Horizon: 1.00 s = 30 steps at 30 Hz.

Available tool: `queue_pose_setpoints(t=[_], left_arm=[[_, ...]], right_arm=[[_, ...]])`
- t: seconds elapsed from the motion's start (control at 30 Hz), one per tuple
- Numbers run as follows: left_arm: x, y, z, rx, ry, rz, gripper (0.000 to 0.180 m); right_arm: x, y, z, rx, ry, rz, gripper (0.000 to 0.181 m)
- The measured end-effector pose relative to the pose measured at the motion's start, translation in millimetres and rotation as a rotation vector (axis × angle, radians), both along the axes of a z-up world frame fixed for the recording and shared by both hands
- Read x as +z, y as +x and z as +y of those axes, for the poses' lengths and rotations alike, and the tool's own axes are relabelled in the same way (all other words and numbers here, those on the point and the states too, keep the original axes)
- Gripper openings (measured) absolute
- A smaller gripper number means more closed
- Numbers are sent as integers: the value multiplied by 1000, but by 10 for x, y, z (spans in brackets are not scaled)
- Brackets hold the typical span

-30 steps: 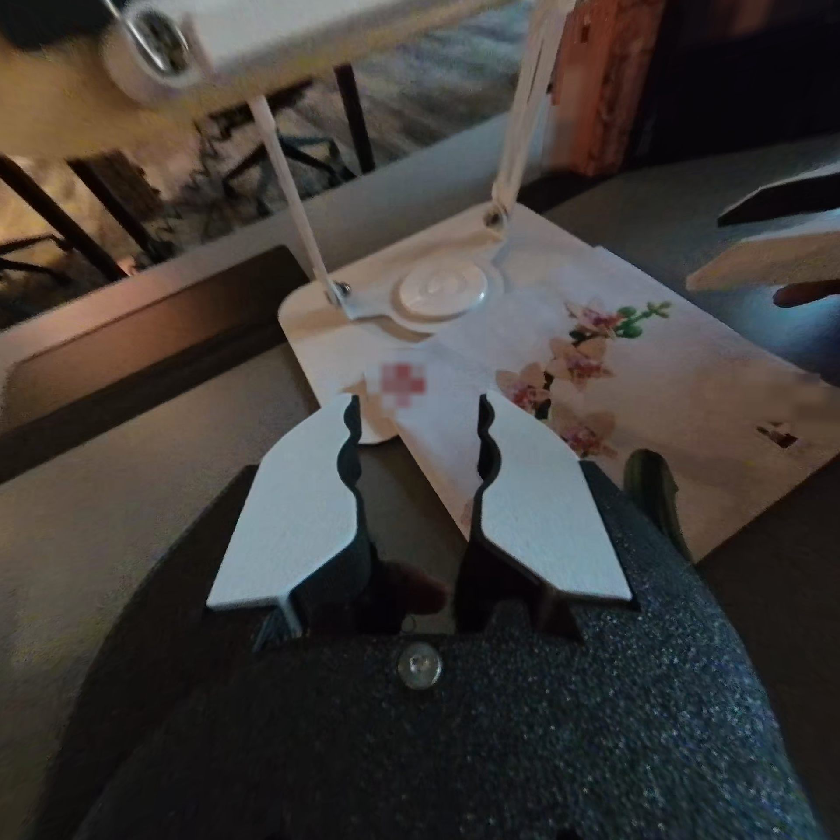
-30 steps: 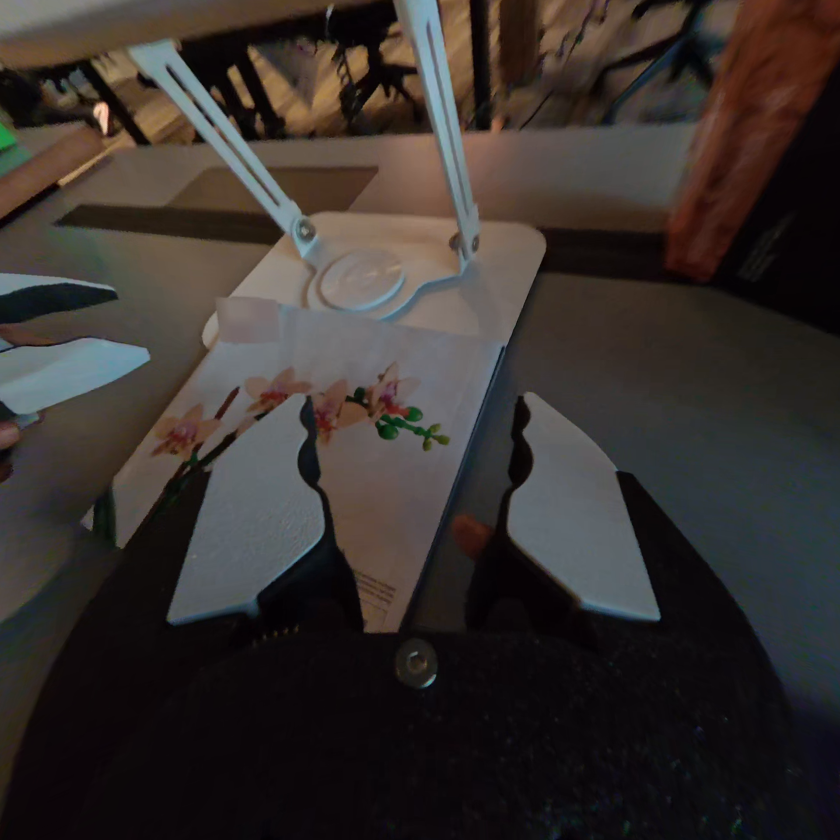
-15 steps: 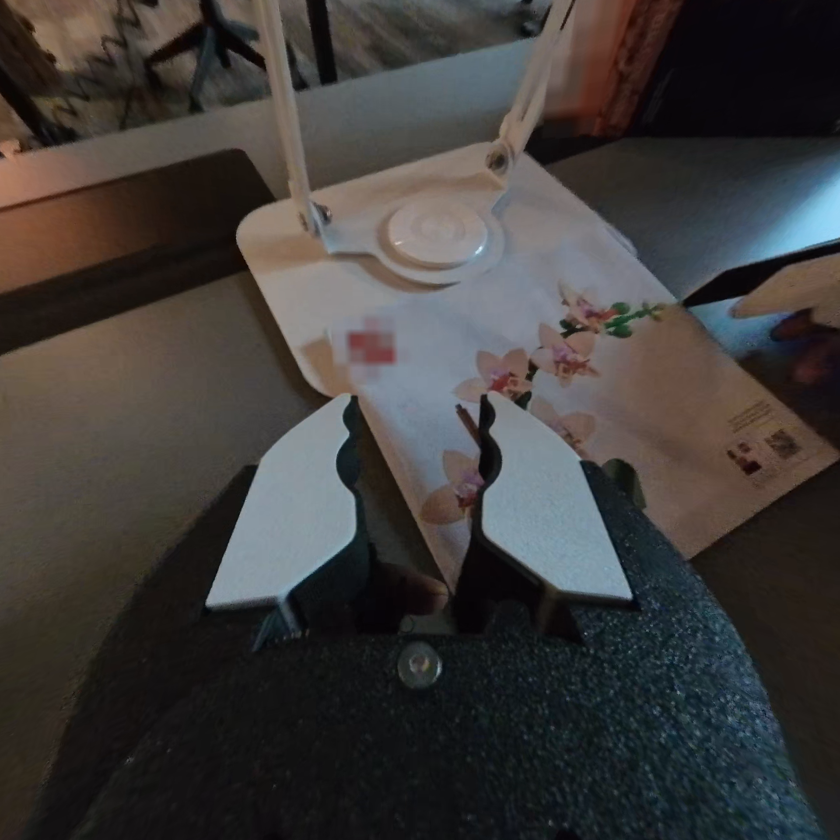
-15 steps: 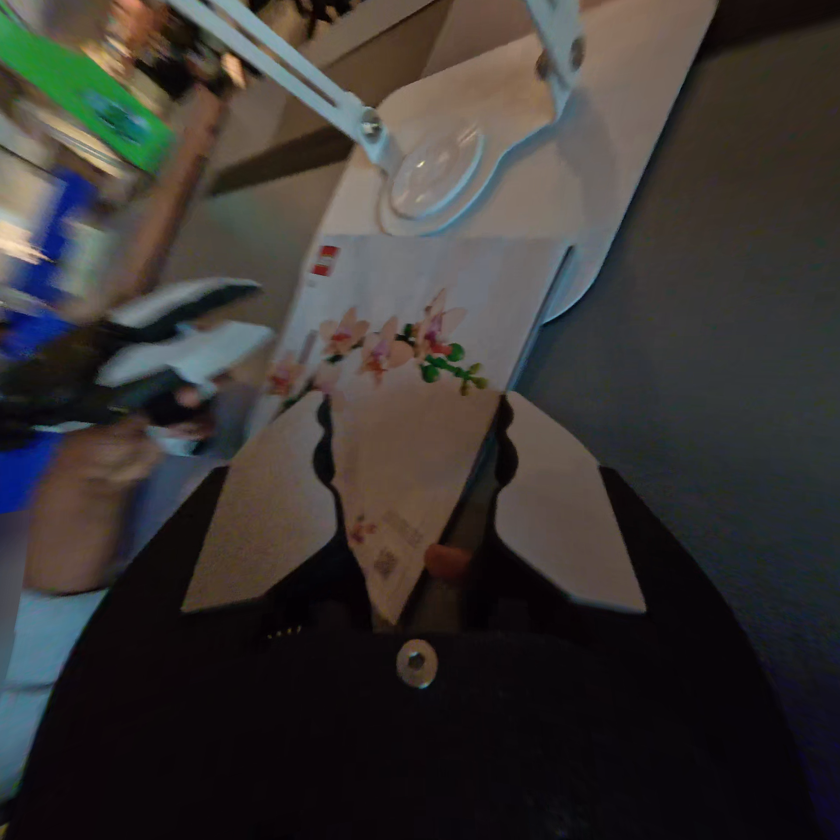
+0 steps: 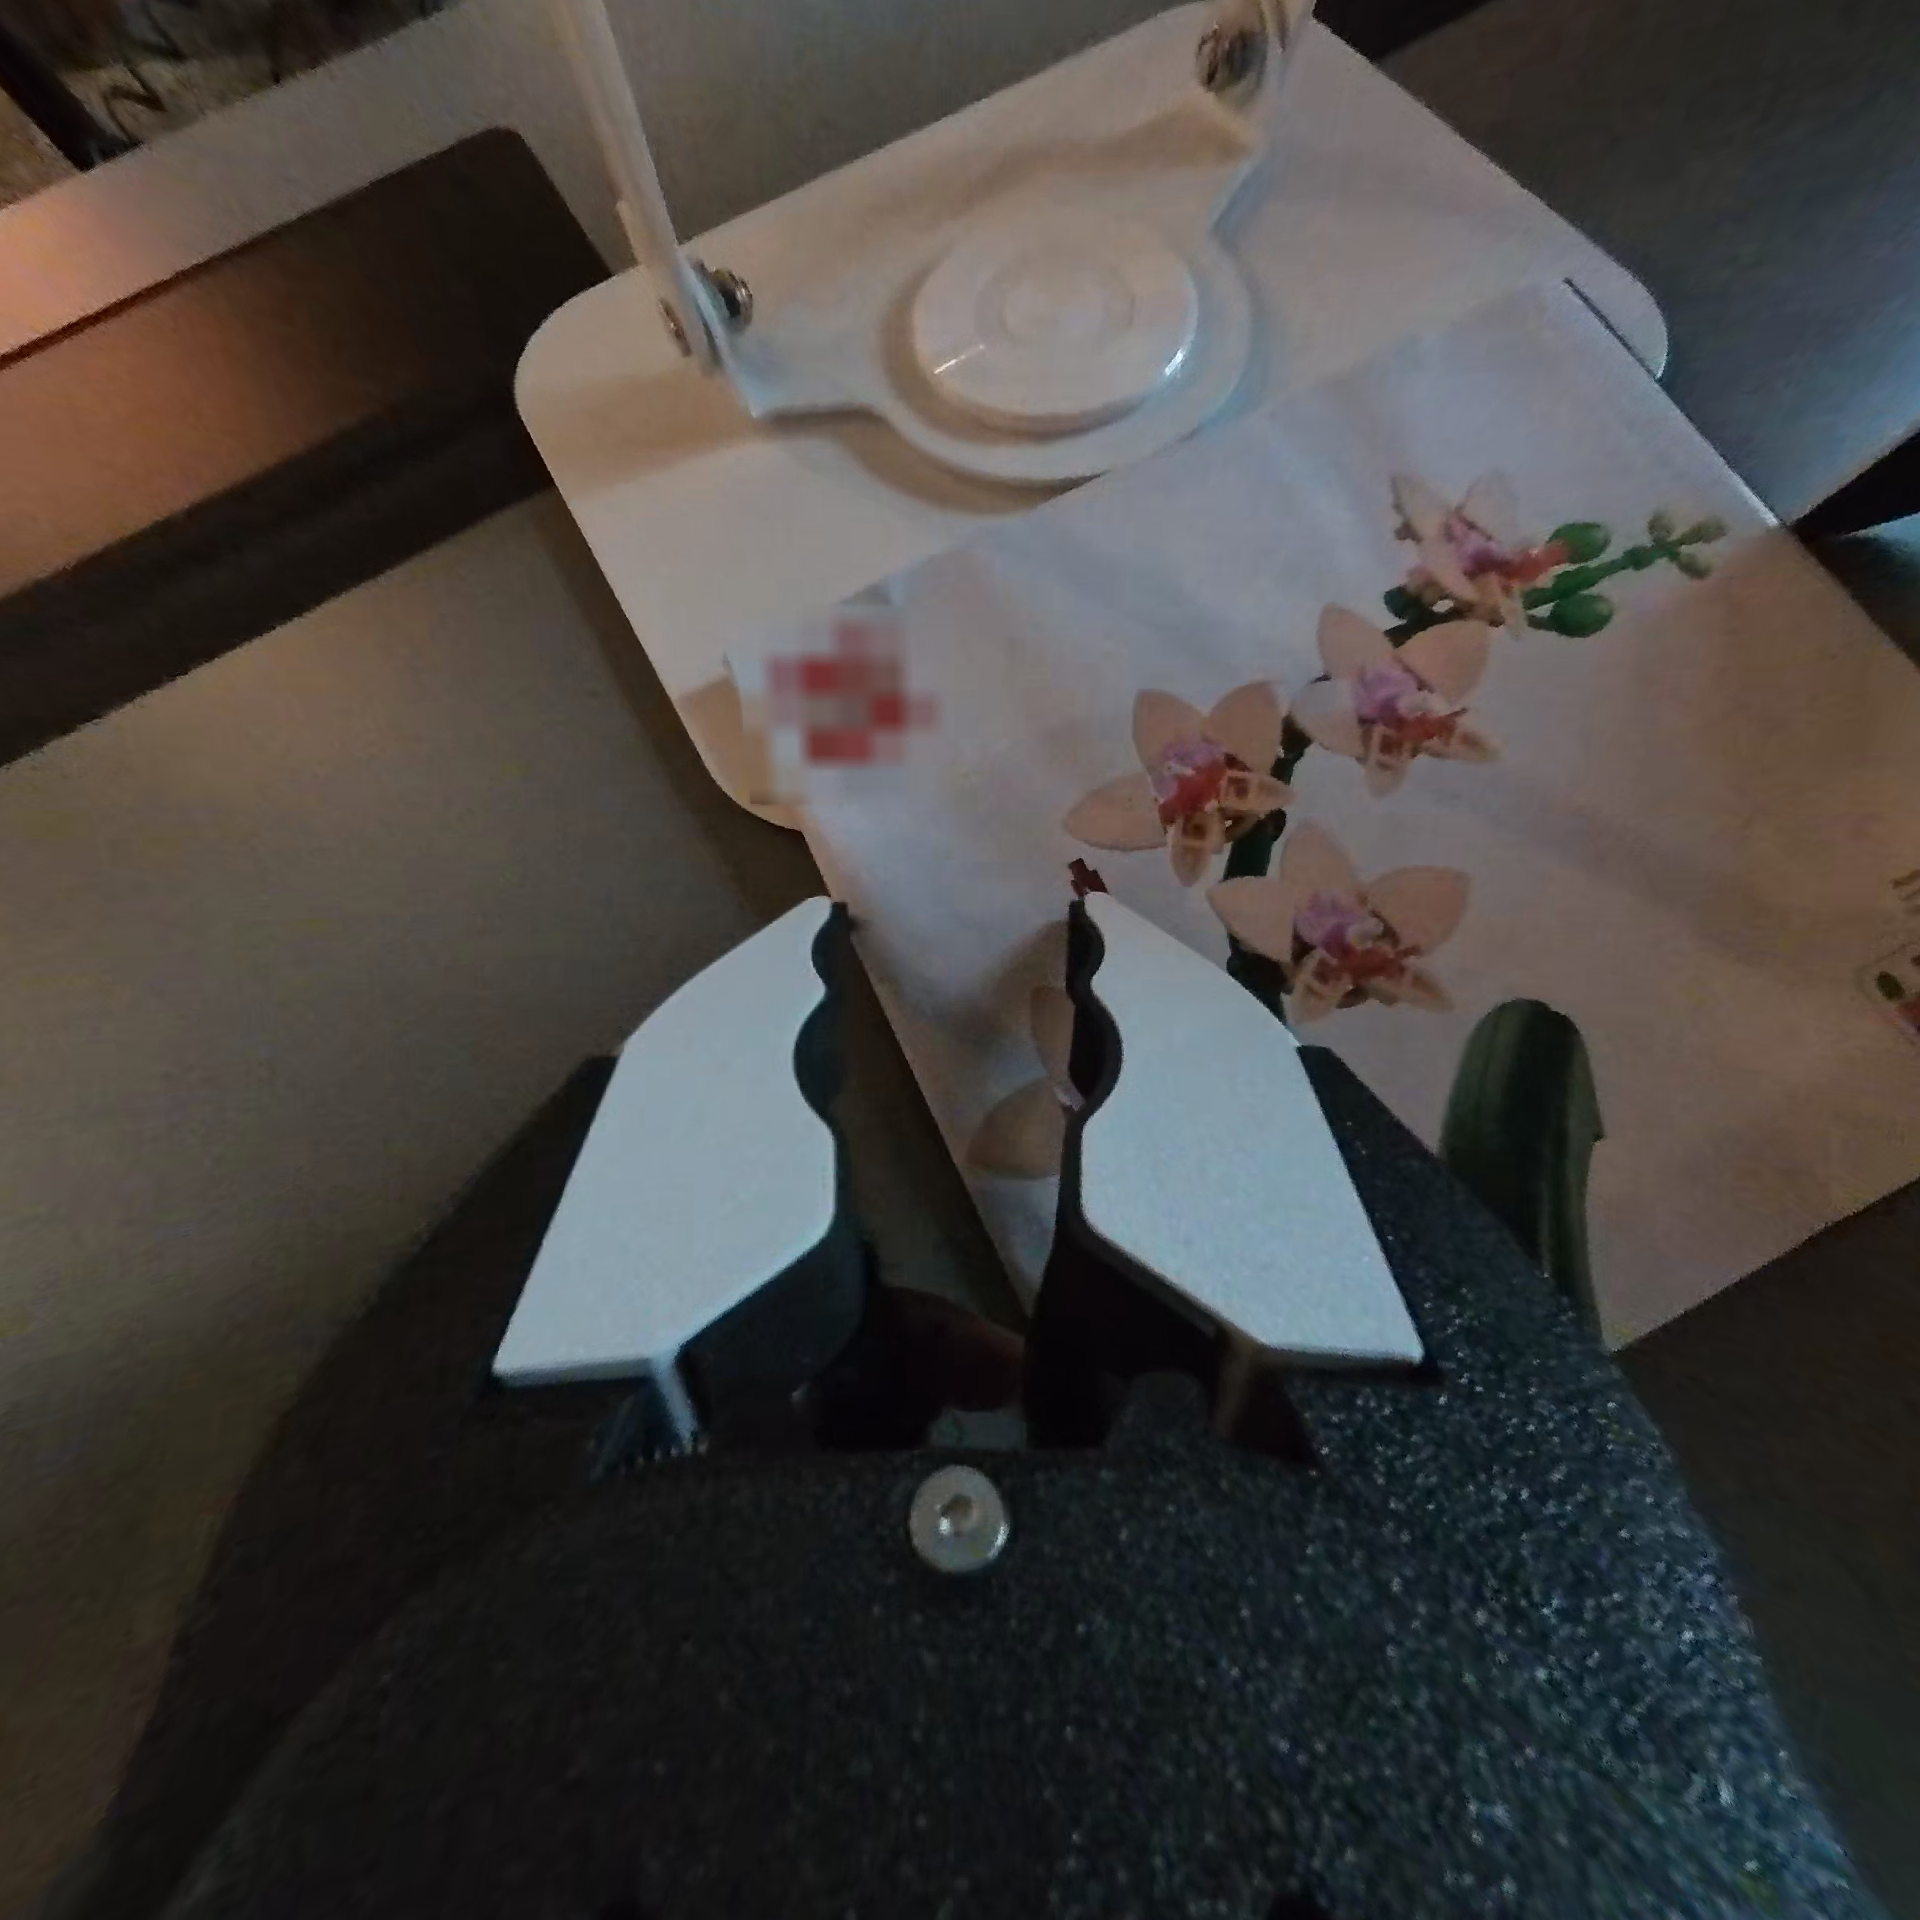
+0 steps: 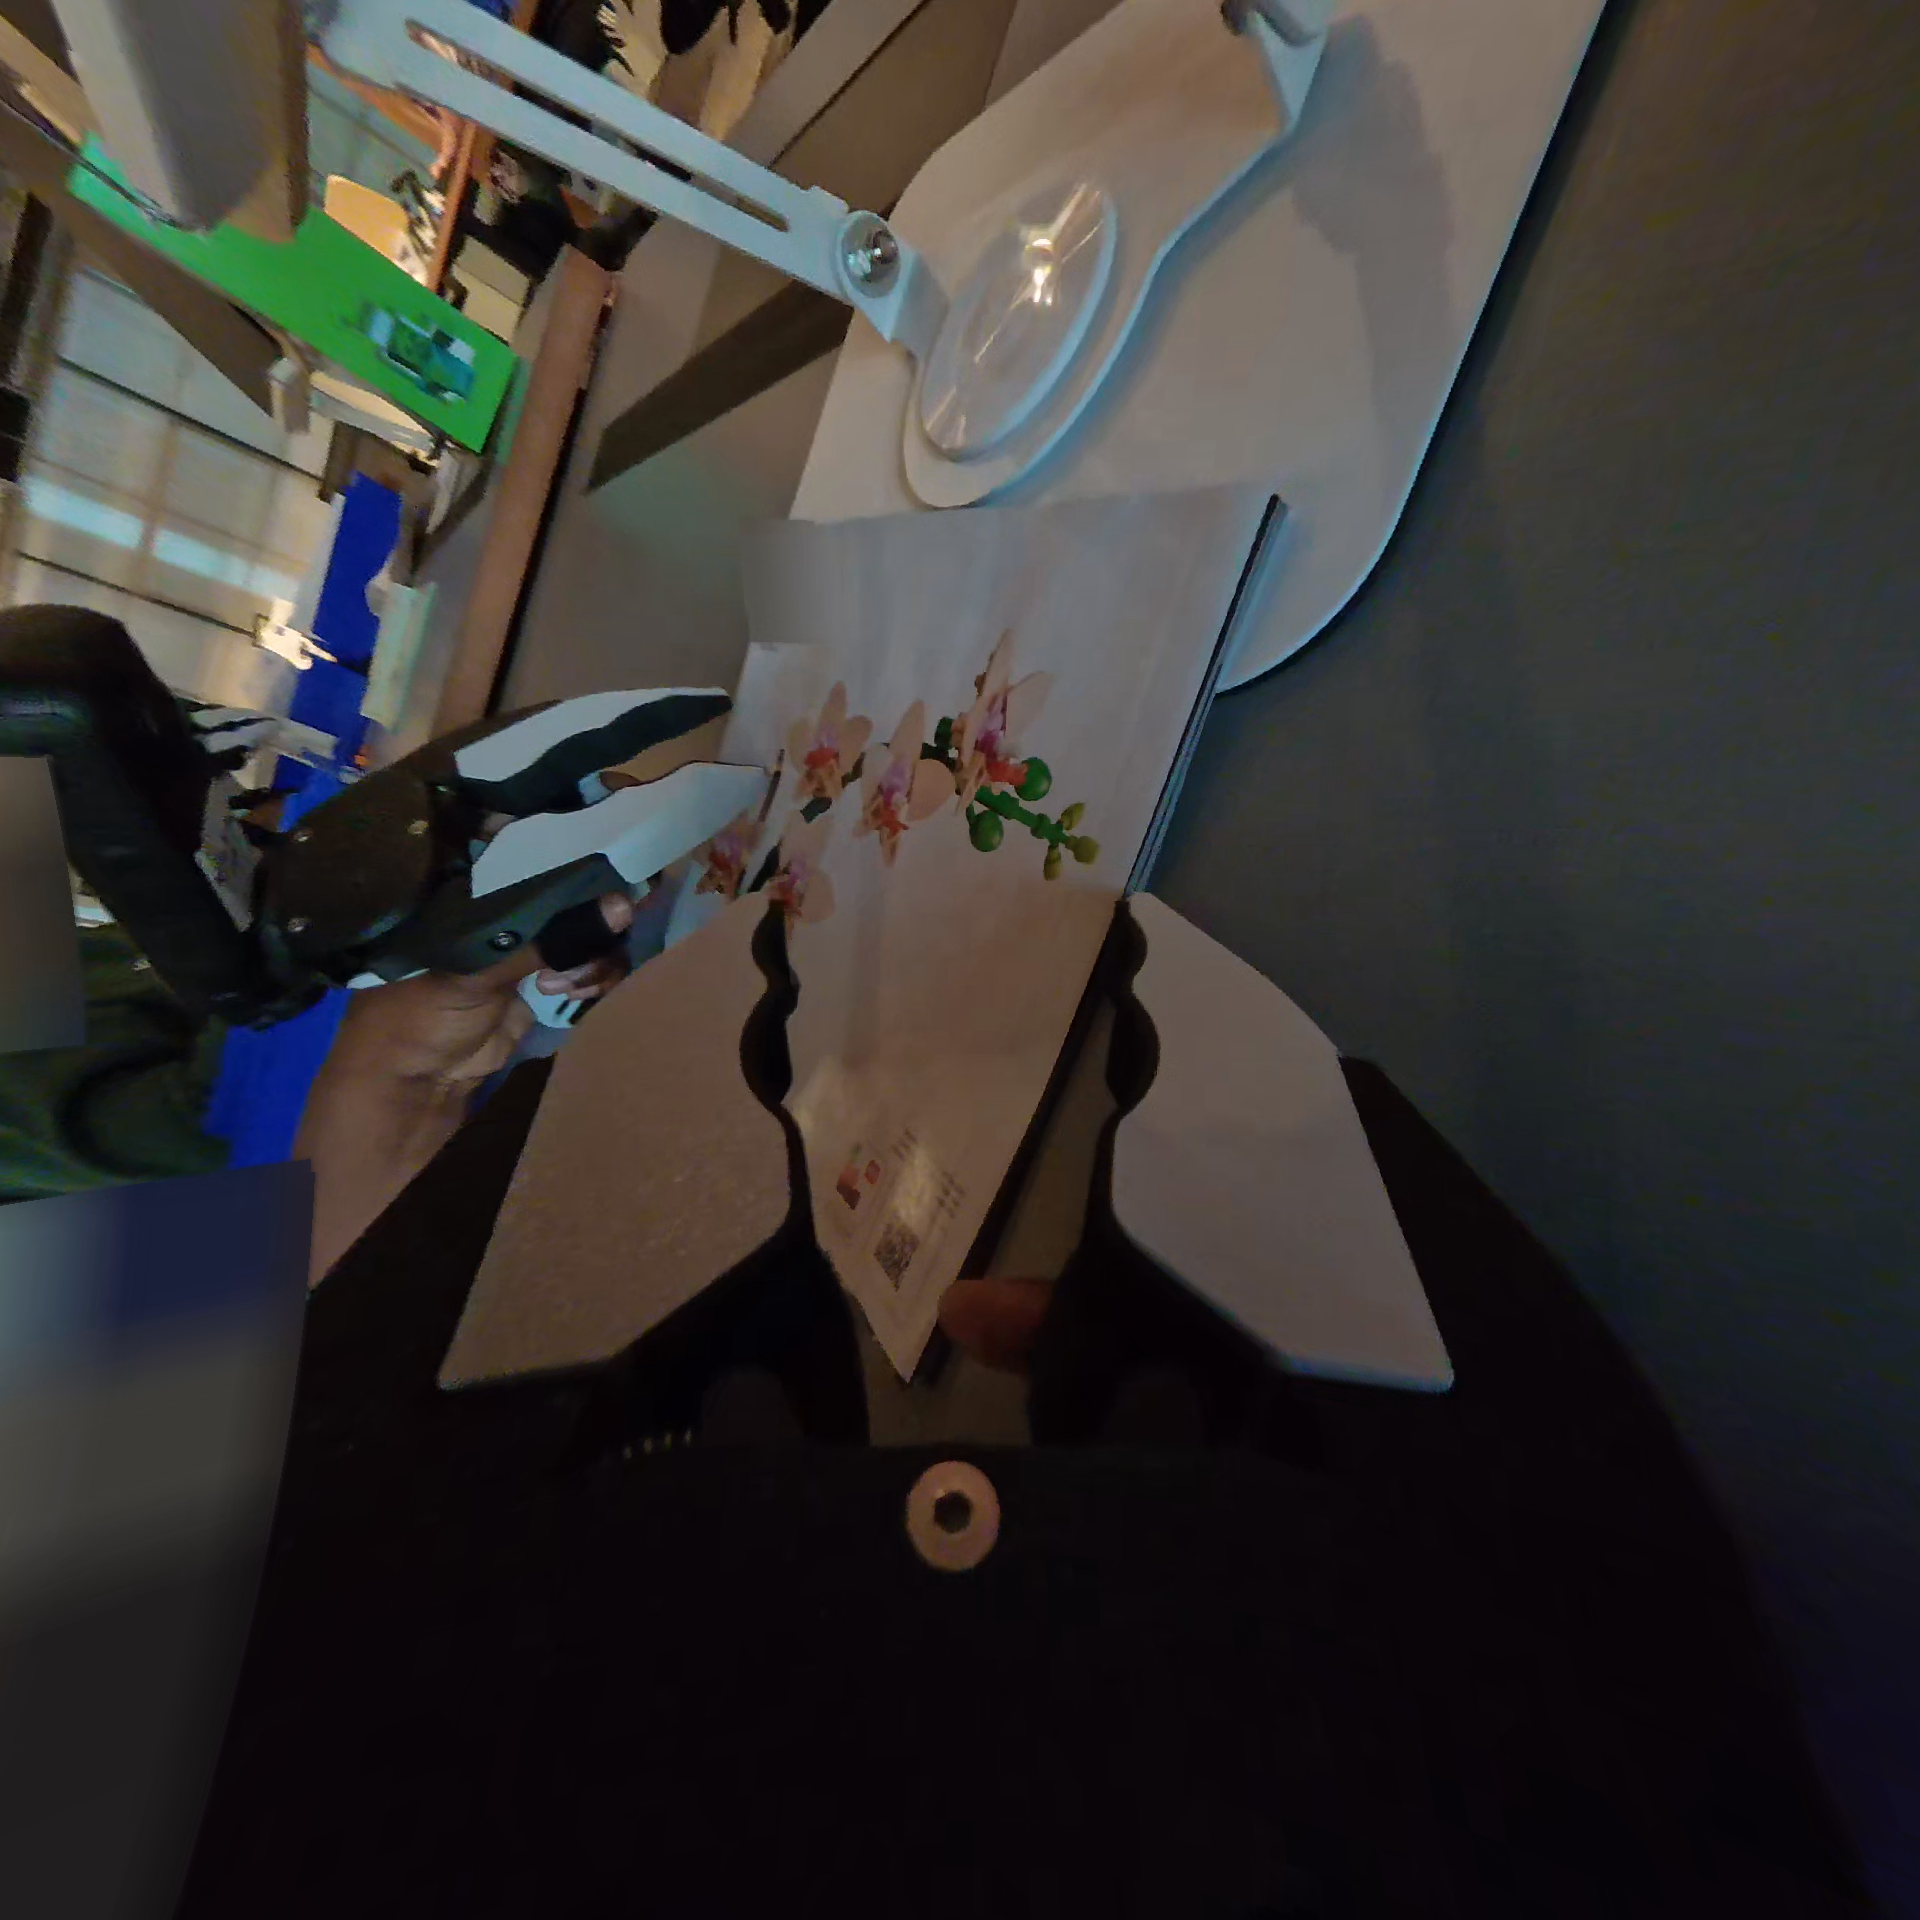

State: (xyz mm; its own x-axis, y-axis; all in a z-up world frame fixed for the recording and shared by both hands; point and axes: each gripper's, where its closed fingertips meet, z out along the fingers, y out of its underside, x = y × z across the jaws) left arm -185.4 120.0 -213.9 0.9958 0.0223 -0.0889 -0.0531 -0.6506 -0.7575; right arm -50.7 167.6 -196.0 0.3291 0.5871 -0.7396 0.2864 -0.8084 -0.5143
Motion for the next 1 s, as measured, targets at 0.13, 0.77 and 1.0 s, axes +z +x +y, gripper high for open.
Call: queue_pose_setpoints(t=[0.13,0.77,1.0], left_arm=[[-6,-8,0,3,0,-16,39],[-10,-5,4,0,-3,-4,39],[29,-16,6,2,5,59,45]], right_arm=[[30,-19,-3,1,30,8,56],[141,-135,-263,152,19,86,21],[126,-125,-243,182,188,43,21]])
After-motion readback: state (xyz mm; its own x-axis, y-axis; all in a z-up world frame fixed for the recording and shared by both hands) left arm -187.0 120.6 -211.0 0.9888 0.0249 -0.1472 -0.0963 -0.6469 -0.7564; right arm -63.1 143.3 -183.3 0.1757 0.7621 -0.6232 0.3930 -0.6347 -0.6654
